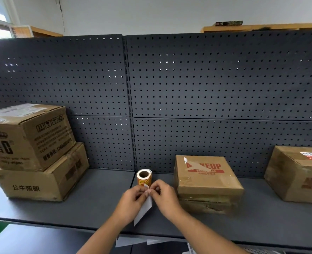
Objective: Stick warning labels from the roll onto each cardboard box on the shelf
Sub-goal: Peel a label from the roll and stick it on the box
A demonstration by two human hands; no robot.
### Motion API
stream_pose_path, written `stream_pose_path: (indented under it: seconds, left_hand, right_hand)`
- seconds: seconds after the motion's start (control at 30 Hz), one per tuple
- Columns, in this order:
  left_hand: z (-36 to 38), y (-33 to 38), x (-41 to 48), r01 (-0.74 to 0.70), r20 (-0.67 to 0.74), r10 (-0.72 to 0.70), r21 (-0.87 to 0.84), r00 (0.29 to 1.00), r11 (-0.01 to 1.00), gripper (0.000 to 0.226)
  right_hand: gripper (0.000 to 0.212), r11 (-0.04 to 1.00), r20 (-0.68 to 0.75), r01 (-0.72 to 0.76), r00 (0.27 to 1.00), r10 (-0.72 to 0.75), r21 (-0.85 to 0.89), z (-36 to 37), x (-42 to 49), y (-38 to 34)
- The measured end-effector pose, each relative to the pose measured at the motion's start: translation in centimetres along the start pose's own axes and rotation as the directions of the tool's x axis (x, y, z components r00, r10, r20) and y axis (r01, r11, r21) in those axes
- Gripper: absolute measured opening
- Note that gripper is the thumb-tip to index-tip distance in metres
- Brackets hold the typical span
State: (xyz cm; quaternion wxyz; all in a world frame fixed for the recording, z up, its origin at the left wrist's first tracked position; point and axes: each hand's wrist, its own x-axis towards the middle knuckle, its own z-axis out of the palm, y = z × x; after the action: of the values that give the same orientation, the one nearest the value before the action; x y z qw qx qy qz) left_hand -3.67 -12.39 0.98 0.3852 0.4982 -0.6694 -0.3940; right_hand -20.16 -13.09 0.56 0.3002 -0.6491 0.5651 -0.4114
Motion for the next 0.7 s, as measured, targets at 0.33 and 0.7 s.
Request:
stream_pose_path:
  seconds: [0.33, 0.7]
  left_hand:
    - [-0.1, -0.3, -0.2, 0.006, -0.047, -0.005, 0.021, 0.999, 1.000, 0.012]
    - [1.5, -0.1, -0.8, 0.158, -0.106, -0.162, -0.048, 0.981, 0.986, 0.014]
  right_hand:
    - [0.008, 0.999, 0.058, 0.013, 0.998, -0.016, 0.043, 0.0, -0.1, 0.3]
    - [0.005, 0.990, 0.043, -0.052, 0.998, 0.046, 0.132, 0.8, -0.2, 0.2]
